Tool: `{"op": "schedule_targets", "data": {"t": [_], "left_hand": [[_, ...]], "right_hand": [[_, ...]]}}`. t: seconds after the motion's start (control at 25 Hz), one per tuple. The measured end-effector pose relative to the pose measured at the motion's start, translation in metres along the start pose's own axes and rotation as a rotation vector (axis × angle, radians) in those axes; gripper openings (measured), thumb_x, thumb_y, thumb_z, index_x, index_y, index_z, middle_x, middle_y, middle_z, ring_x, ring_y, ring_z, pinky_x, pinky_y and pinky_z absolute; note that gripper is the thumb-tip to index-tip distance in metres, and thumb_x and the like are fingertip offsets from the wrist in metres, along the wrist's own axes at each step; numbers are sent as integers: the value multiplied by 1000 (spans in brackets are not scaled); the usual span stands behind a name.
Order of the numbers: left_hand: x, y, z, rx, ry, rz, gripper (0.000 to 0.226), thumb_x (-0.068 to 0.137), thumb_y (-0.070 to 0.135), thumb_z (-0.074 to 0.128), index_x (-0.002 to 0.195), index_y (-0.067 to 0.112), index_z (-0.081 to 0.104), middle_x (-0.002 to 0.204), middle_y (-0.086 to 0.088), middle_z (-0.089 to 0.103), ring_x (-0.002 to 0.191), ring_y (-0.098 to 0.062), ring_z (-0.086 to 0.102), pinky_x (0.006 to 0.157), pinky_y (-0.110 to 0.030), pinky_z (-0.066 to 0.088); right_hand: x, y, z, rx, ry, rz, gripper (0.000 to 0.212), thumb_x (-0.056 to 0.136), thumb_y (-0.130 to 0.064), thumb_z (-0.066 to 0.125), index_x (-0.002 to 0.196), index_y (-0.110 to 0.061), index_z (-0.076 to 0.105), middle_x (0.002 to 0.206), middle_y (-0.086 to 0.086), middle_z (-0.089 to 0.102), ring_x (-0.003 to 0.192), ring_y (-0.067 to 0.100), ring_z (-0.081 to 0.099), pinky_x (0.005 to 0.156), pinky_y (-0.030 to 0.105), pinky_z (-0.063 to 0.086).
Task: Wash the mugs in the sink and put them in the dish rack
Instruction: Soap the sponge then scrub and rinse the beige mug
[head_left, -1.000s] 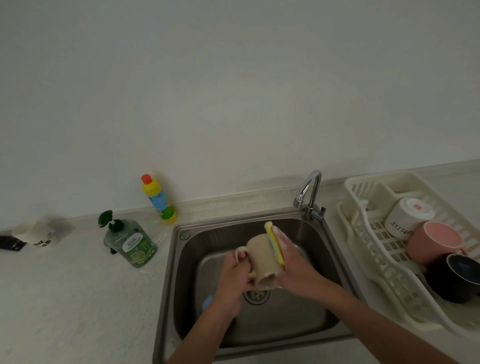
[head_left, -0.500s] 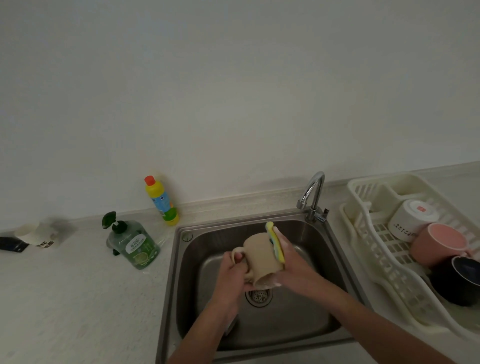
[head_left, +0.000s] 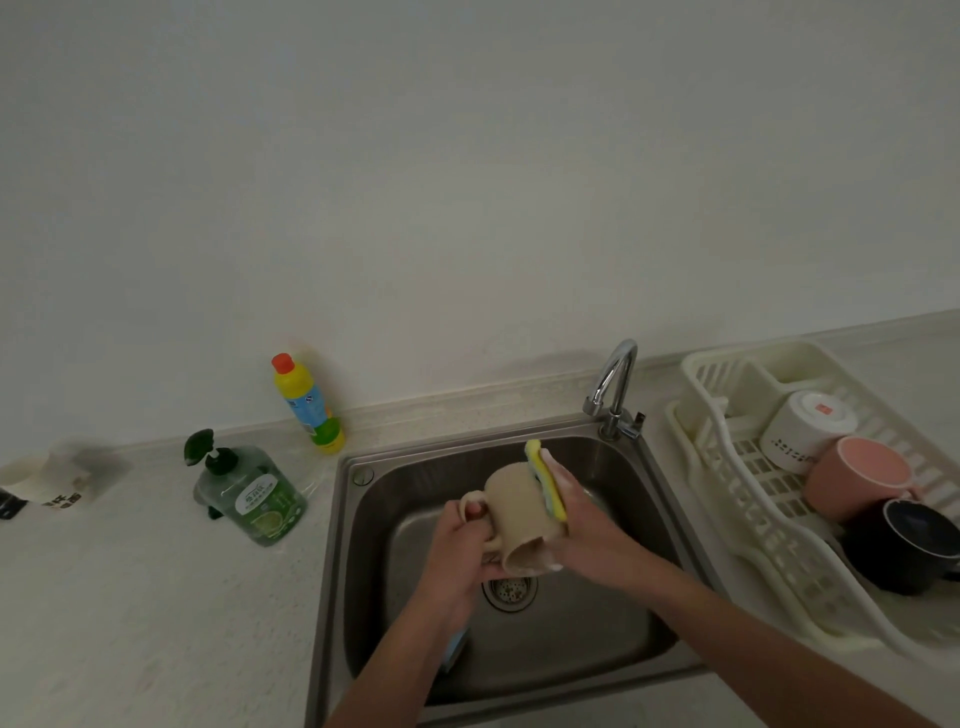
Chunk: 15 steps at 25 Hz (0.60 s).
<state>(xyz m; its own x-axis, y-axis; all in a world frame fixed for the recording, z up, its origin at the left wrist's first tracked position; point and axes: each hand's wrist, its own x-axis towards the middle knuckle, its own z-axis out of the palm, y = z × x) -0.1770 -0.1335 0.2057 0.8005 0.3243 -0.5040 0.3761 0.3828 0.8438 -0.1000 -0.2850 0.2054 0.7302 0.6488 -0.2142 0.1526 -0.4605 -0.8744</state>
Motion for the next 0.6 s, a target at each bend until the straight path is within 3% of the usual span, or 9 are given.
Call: {"op": "schedule_targets", "data": {"t": [0.04, 0.08, 0.16, 0.2, 0.28, 0.36, 0.44, 0.52, 0.6], "left_hand": [[2, 1, 0, -46, 20, -15, 20, 98, 1, 45, 116, 7, 51, 112, -19, 64, 96, -34, 69, 67, -46, 60], [4, 0, 0, -56, 47, -16, 21, 98, 0, 44, 116, 7, 50, 112, -20, 63, 96, -35, 69, 65, -45, 60], [7, -3, 3, 47, 104, 14, 16, 100, 4, 43, 113, 8, 49, 111, -19, 60, 95, -32, 66, 58, -37, 58], [8, -4, 5, 146, 128, 48, 13, 100, 6, 42, 111, 10, 48, 111, -18, 59, 95, -30, 65, 57, -35, 58], [11, -5, 4, 318, 132, 126, 10, 99, 9, 43, 107, 12, 46, 110, -16, 60, 96, -27, 63, 67, -41, 60], [9, -3, 2, 343, 105, 146, 7, 100, 9, 43, 106, 11, 47, 106, -14, 60, 90, -23, 62, 72, -39, 59], [6, 1, -2, 235, 82, 97, 9, 101, 10, 44, 109, 11, 49, 107, -13, 60, 92, -24, 64, 68, -38, 60], [3, 4, -7, 87, 90, 46, 13, 100, 8, 45, 112, 9, 50, 110, -16, 60, 95, -29, 67, 64, -40, 60], [5, 5, -10, 54, 119, 61, 15, 99, 4, 44, 112, 8, 48, 110, -16, 58, 92, -26, 66, 58, -33, 57]], "right_hand": [[-3, 2, 2, 10, 15, -5, 123, 71, -16, 83, 155, -36, -4, 154, -20, 13, 137, 9, 32, 98, 21, 47], [-7, 4, 5, -54, 46, -42, 117, 74, -12, 77, 156, -35, -4, 157, -17, 11, 140, 11, 30, 103, 26, 46], [-11, 11, 20, -271, 116, -189, 103, 79, -10, 61, 155, -29, -5, 164, -11, -7, 152, 13, -1, 122, 34, 22], [-11, 14, 27, -416, 126, -280, 99, 80, -9, 55, 156, -26, -5, 163, -10, -16, 151, 13, -15, 123, 35, 12], [-7, 17, 35, -656, 121, -350, 97, 82, -8, 55, 157, -22, -6, 161, -10, -24, 148, 22, -26, 120, 35, 9], [-1, 10, 30, -627, 134, -356, 103, 83, -17, 67, 158, -20, -5, 162, -9, -20, 149, 22, -22, 119, 33, 11], [2, 1, 20, -331, 146, -240, 117, 76, -28, 81, 157, -22, -3, 161, -13, -2, 150, 11, -1, 118, 21, 16], [-1, -3, 15, -77, 122, -96, 114, 74, -17, 80, 156, -29, 2, 154, -16, 18, 141, 4, 21, 108, 11, 29], [-8, 2, 25, -166, 118, -148, 105, 77, -9, 67, 156, -31, 1, 161, -11, 10, 147, 9, 15, 116, 26, 31]]}}
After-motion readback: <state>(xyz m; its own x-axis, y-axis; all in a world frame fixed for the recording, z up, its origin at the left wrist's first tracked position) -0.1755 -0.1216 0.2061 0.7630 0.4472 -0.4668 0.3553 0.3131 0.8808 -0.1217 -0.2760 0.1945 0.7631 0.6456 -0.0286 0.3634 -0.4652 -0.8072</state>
